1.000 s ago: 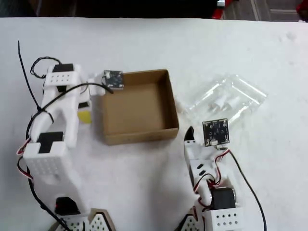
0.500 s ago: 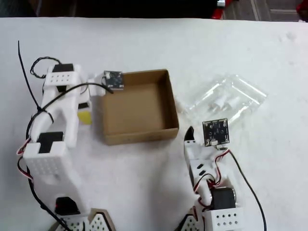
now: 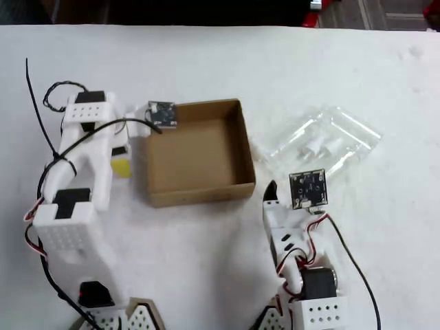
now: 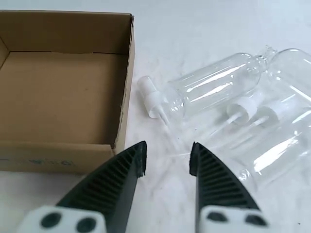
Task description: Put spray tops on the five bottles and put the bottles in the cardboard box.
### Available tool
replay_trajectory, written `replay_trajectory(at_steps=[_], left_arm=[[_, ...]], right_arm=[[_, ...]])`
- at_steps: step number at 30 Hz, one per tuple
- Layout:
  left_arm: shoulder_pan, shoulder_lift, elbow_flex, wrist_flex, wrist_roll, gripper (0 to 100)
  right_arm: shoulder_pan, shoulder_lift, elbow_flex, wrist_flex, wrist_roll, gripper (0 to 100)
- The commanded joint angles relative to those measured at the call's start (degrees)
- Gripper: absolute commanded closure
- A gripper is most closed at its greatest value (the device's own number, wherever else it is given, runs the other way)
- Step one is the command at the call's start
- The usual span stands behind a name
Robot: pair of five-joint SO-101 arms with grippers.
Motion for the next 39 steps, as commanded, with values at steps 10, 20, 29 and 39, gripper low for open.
replay_trajectory(at_steps=[10,20,29,39], left_arm=[[0.48,-0.4,0.09,0.97,0.18,97],[5.85,-1.36,-4.13,13.45,1.85,98],[10.07,-1.45,-18.55,30.15,16.97,98],[17.1,-15.69,-22.33,30.24,38.77,98]], right_arm=[[-0.4,-0.04,0.53,0.4,-0.09,86.5],[-0.31,-0.04,0.53,0.4,-0.09,86.5],[-0.22,-0.04,0.53,0.4,-0.09,86.5],[-0.31,-0.04,0.53,0.4,-0.09,86.5]])
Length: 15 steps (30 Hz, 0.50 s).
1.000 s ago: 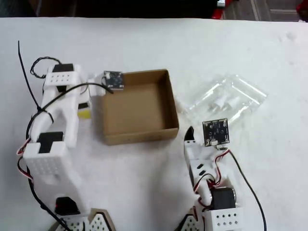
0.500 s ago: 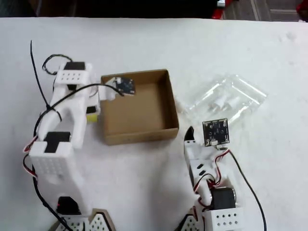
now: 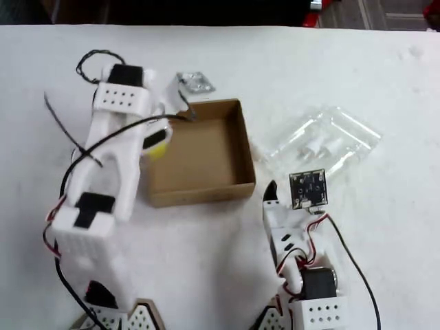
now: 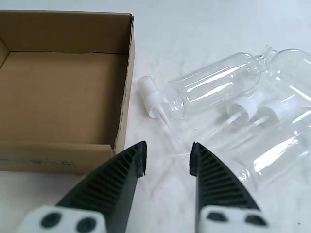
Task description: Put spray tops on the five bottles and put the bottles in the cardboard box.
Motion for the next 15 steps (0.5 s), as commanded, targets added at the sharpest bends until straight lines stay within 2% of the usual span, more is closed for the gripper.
replay_trajectory(at_steps=[1,8,15], left_arm=[[3.12,-12.62,-3.08,1.14,3.08,98],[3.74,-26.77,1.41,0.97,7.3,98],[3.74,-37.85,3.16,0.53,22.24,98]], right_arm=[[-0.31,-0.04,0.53,0.4,-0.09,86.5],[-0.31,-0.04,0.53,0.4,-0.09,86.5],[-0.48,-0.04,0.53,0.4,-0.09,86.6]])
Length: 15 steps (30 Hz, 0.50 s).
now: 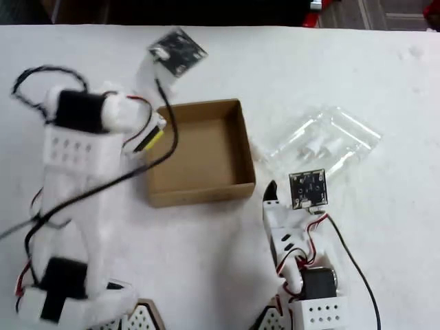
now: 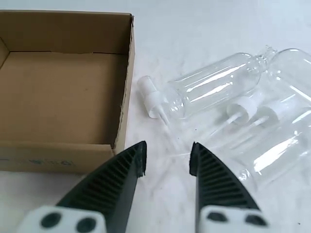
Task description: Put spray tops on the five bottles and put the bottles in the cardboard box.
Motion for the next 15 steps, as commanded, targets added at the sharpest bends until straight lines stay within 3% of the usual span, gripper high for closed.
replay_trajectory(at_steps=[1,15], left_arm=[[0.75,-6.99,-0.18,-0.09,7.03,98],[0.84,-8.92,-0.18,0.0,16.97,98]], right_arm=[[-0.48,-0.04,0.53,0.4,-0.09,86.6],[-0.48,-0.04,0.53,0.48,-0.09,86.7]])
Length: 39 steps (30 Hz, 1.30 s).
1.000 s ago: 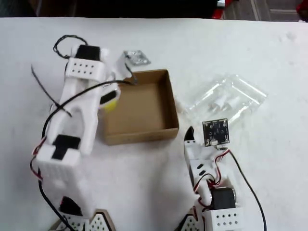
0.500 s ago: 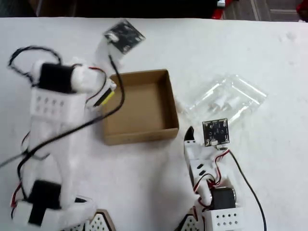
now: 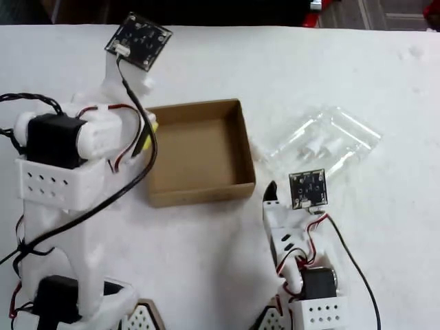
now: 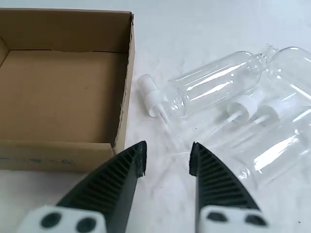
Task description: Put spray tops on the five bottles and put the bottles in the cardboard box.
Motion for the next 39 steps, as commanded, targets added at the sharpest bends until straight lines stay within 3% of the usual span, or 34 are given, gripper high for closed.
replay_trajectory(at_steps=[1,8,13,22,29,33,36,39], left_arm=[[0.92,-2.51,-0.18,0.09,2.2,98],[1.8,-7.78,1.67,-0.26,4.31,98],[7.78,-21.58,14.68,-5.71,4.13,98],[8.48,-45.76,50.55,-37.8,4.75,98],[8.48,-53.67,59.78,-48.18,4.92,98],[5.67,-53.67,63.82,-56.18,12.13,98],[3.03,-53.58,70.07,-68.22,18.37,98],[3.47,-53.58,79.12,-82.9,18.73,98]], right_arm=[[-0.48,-0.04,0.53,0.13,-0.09,86.7],[-0.48,-0.04,0.53,0.13,-0.09,86.7],[-0.48,-0.04,0.53,0.13,-0.09,86.7],[-0.48,-0.04,0.53,0.13,-0.09,86.7],[-0.48,-0.04,0.53,0.13,-0.09,86.8],[-0.48,-0.04,0.53,0.13,-0.09,86.8],[-0.48,-0.04,0.53,0.13,-0.09,86.8],[-0.48,-0.04,0.53,0.13,-0.09,86.8]])
